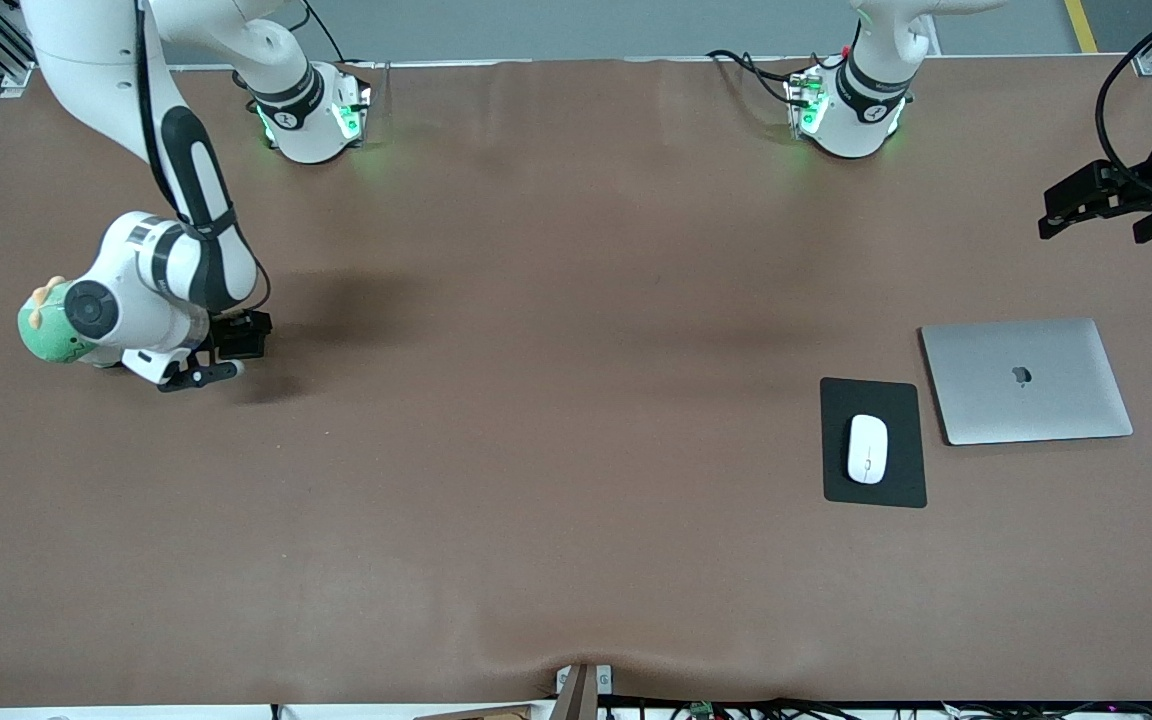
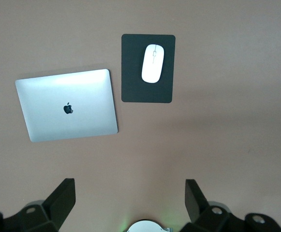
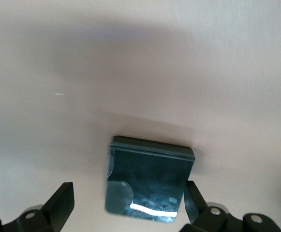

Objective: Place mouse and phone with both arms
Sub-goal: 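Lower the black phone beside the green plush toy and open the right gripper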

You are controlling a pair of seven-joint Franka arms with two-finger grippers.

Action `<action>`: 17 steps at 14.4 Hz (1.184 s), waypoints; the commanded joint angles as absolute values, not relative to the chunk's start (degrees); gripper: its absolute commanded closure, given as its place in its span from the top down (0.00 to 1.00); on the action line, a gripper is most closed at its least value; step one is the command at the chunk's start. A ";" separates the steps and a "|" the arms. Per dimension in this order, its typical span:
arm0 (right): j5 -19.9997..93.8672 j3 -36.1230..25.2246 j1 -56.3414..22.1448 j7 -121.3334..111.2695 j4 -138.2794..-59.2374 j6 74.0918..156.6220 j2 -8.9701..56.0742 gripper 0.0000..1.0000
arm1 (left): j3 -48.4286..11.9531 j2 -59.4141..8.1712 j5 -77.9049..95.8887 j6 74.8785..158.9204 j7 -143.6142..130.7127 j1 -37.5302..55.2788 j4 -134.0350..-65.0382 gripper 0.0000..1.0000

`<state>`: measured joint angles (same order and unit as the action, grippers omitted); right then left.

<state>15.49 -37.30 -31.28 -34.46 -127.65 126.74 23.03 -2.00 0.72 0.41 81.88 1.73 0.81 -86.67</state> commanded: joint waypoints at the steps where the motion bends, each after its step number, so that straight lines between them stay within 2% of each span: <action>1: 14.68 -37.97 -29.36 -40.51 -117.12 114.05 21.44 1.00 | -0.88 2.29 1.76 81.74 1.15 2.02 -88.15 1.00; 3: 13.11 -38.41 -28.22 -40.52 -105.53 100.87 22.58 1.00 | -1.05 2.11 1.76 81.91 1.14 1.58 -88.50 1.00; 5: 9.51 -38.23 -27.68 -40.43 -95.06 93.80 25.30 1.00 | -1.05 2.02 1.76 82.00 1.14 1.58 -88.42 1.00; 15: 8.44 -38.76 -26.54 -33.05 -71.48 94.04 26.19 1.00 | -1.14 0.79 1.76 85.07 1.05 1.58 -88.68 1.00; 17: 7.91 -39.72 -25.23 -27.89 -69.27 94.31 26.37 1.00 | -1.14 0.79 1.76 85.52 1.14 1.50 -88.77 1.00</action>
